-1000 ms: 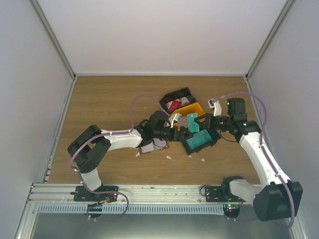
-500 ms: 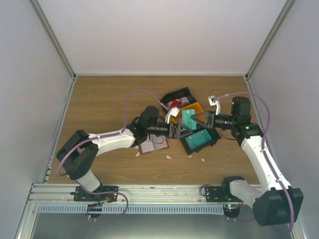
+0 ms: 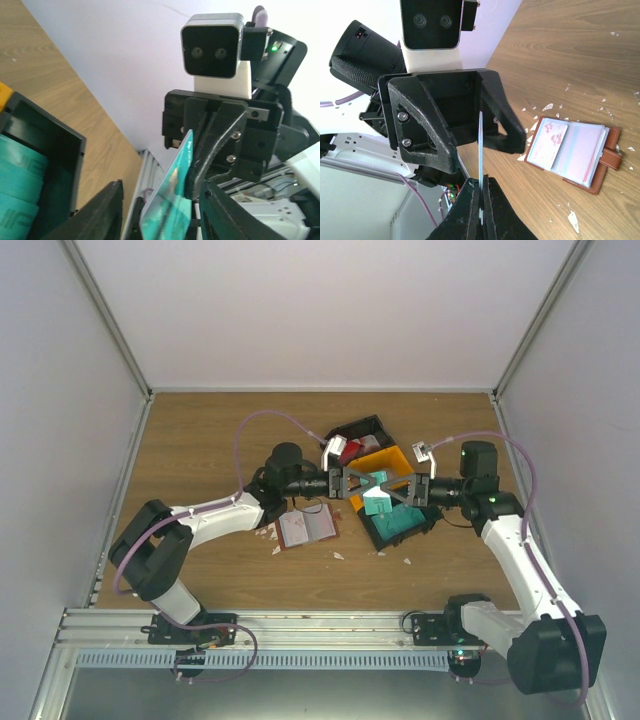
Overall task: Put the credit cards into the card holder
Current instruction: Pick up the credit card from the storage box.
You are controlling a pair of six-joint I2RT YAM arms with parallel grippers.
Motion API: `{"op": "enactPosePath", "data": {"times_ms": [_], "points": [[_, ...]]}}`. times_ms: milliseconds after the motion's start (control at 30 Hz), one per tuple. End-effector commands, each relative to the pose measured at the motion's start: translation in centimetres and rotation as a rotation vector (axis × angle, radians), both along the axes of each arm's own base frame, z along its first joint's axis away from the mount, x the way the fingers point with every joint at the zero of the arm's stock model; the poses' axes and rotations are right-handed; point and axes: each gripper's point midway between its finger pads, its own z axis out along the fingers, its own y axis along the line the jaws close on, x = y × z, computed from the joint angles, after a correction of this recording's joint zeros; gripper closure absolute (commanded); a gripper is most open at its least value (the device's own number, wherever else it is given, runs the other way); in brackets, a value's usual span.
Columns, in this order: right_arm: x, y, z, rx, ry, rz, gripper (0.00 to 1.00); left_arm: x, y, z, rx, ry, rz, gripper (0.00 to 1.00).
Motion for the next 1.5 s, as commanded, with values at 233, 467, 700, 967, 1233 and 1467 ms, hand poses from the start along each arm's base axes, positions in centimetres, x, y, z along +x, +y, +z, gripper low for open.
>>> {"op": "enactPosePath", "data": {"times_ms": [233, 467, 700, 967, 1233, 1467], "points": [[-0.4, 0.3, 1.5, 0.057, -0.046, 0.035, 0.99, -2.5, -0.3, 2.9, -0.102, -0.062, -0.147, 0.77], [-1.0, 0.4, 2.9, 0.080, -0.077, 0.050, 0.98, -2.9, -0.2, 3.9, -0.128, -0.081, -0.172, 1.00], [-0.5, -0.3, 3.0, 0.041, -0.112, -0.012, 0.63, -3.4, 0.5, 5.3, -0.149, -0.128, -0.176, 1.00], [0.0, -1.2, 2.5, 0.005, -0.126, -0.074, 0.73, -3.2, 1.5, 5.7, -0.144, -0.150, -0.153, 1.00], [0.3, -1.3, 1.7, -0.009, -0.113, -0.081, 0.76, -3.0, 1.6, 5.6, -0.144, -0.147, -0.149, 1.00], [0.0, -1.1, 1.6, -0.001, -0.125, -0.059, 0.83, -3.1, 1.6, 5.7, -0.155, -0.138, -0.154, 1.00]]}}
